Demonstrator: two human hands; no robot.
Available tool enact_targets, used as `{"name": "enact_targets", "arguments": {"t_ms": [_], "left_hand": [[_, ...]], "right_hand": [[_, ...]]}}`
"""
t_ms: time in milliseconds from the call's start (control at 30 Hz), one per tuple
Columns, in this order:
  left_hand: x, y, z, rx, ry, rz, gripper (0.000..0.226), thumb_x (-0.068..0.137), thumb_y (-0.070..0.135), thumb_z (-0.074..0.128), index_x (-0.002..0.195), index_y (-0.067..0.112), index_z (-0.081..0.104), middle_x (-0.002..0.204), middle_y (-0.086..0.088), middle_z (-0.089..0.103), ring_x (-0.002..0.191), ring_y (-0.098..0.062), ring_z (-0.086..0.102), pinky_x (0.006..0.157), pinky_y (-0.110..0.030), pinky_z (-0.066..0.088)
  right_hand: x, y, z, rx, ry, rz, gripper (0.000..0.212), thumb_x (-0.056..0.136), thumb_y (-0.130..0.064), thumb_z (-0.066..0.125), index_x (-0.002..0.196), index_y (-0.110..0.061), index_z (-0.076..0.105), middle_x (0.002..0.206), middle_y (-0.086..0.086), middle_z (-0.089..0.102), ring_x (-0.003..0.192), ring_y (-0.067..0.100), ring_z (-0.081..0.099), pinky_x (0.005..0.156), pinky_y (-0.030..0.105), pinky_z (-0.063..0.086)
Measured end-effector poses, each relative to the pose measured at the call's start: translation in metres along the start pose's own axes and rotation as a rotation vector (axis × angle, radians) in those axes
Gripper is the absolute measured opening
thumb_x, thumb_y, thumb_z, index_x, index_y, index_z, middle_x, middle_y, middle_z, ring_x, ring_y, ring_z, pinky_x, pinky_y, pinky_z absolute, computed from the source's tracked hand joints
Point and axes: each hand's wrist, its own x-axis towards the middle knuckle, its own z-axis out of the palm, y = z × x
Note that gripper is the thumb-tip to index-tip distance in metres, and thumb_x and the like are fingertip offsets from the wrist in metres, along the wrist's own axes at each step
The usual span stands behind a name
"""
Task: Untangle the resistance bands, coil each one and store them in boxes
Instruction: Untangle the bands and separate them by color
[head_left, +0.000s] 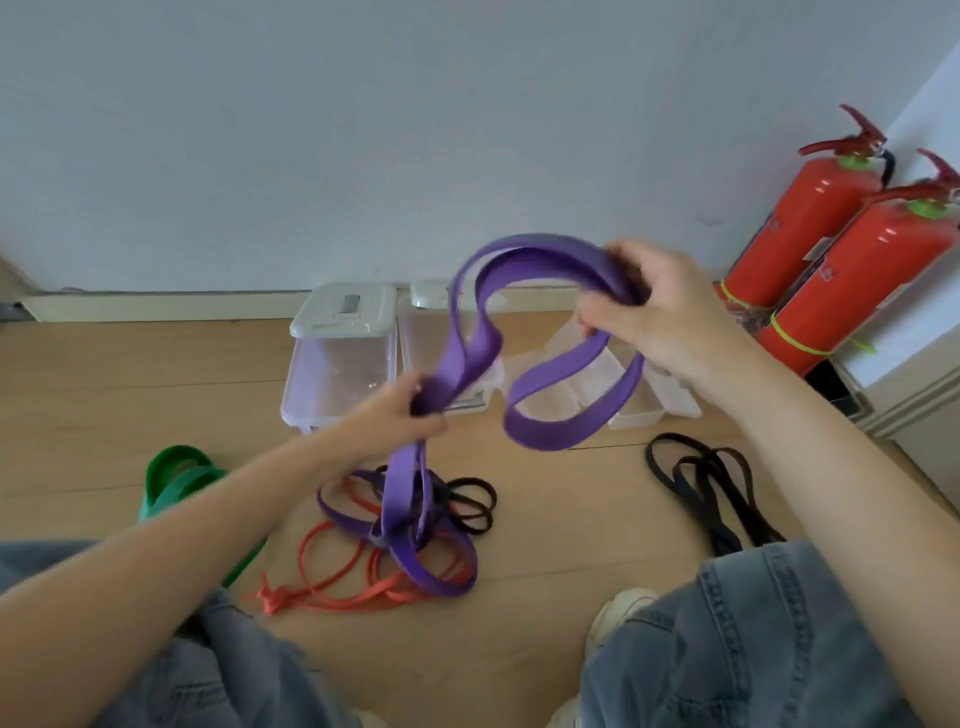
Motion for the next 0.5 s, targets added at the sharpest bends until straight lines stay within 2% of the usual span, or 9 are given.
{"name": "enact_targets", "arguments": {"t_ms": [67,100,133,200,233,267,333,400,500], "left_hand": [[0.001,0.025,-0.03,-0.147,0.093,0.037,0.017,0.086,0.001,0.059,0.088,0.016,0.05,0.07,0.003,0.048,0.061,-0.001,0.052,0.054,-0.011,0.043],[-0.002,0.039,-0.042,-0.19,0.102,0.087,0.019,0.086,0.001,0.059,0.087,0.018,0.052,0.069,0.003,0.048,0.055,0.002,0.051,0.052,-0.01,0.043],[-0.005,0.053,-0.049,-0.198,0.082,0.145,0.021,0.085,0.001,0.06,0.087,0.02,0.053,0.068,0.003,0.051,0.054,0.001,0.05,0.051,-0.01,0.043],[-0.011,0.082,-0.052,-0.18,-0.032,0.25,0.022,0.08,0.002,0.065,0.089,0.021,0.058,0.069,0.004,0.059,0.06,-0.004,0.053,0.055,-0.013,0.044],[-0.014,0.094,-0.049,-0.168,-0.091,0.283,0.024,0.075,0.002,0.066,0.091,0.019,0.059,0.072,0.003,0.063,0.063,-0.006,0.054,0.059,-0.016,0.045],[-0.015,0.103,-0.046,-0.165,-0.122,0.303,0.026,0.073,0.001,0.065,0.092,0.017,0.06,0.074,0.002,0.065,0.065,-0.008,0.055,0.061,-0.018,0.045],[-0.015,0.113,-0.04,-0.19,-0.113,0.324,0.027,0.07,-0.002,0.065,0.091,0.014,0.06,0.073,0.003,0.065,0.063,-0.005,0.054,0.06,-0.016,0.043],[-0.012,0.113,-0.036,-0.204,-0.085,0.326,0.026,0.065,0.003,0.064,0.087,0.017,0.06,0.071,0.006,0.064,0.061,-0.003,0.054,0.058,-0.013,0.043],[-0.002,0.096,-0.033,-0.099,-0.027,0.338,0.029,0.068,-0.002,0.068,0.082,0.022,0.058,0.068,0.009,0.062,0.061,-0.003,0.053,0.059,-0.013,0.042]], "right_hand": [[-0.007,0.013,-0.007,-0.403,-0.292,0.187,0.028,0.076,-0.032,0.073,0.095,-0.019,0.058,0.09,0.003,0.067,0.085,0.021,0.065,0.08,0.038,0.053],[-0.011,0.018,-0.007,-0.526,-0.425,0.255,0.047,0.071,-0.042,0.075,0.106,-0.017,0.056,0.099,0.001,0.065,0.091,0.019,0.063,0.084,0.038,0.052],[-0.014,0.019,-0.004,-0.57,-0.481,0.278,0.073,0.063,-0.051,0.076,0.121,-0.016,0.049,0.112,0.0,0.061,0.098,0.018,0.06,0.089,0.038,0.05],[-0.017,0.01,0.001,-0.35,-0.424,0.265,0.121,0.043,-0.065,0.075,0.144,-0.022,0.024,0.136,-0.007,0.044,0.118,0.012,0.049,0.102,0.038,0.041],[-0.017,0.003,0.003,-0.165,-0.394,0.23,0.128,0.039,-0.066,0.076,0.146,-0.025,0.02,0.142,-0.012,0.039,0.124,0.006,0.045,0.106,0.036,0.038],[-0.015,-0.001,0.004,-0.003,-0.388,0.179,0.121,0.042,-0.062,0.082,0.144,-0.028,0.026,0.141,-0.017,0.04,0.125,0.0,0.043,0.107,0.033,0.035],[-0.013,-0.009,0.007,0.123,-0.453,0.086,0.085,0.055,-0.046,0.083,0.13,-0.028,0.045,0.13,-0.014,0.054,0.12,-0.001,0.049,0.104,0.029,0.037],[-0.015,-0.015,0.014,0.084,-0.444,0.104,0.068,0.058,-0.042,0.084,0.116,-0.02,0.055,0.115,-0.004,0.064,0.11,0.011,0.058,0.097,0.035,0.046],[-0.015,-0.017,0.025,-0.056,-0.291,0.088,0.048,0.066,-0.031,0.082,0.101,-0.01,0.057,0.093,0.005,0.065,0.087,0.022,0.062,0.084,0.041,0.049]]}}
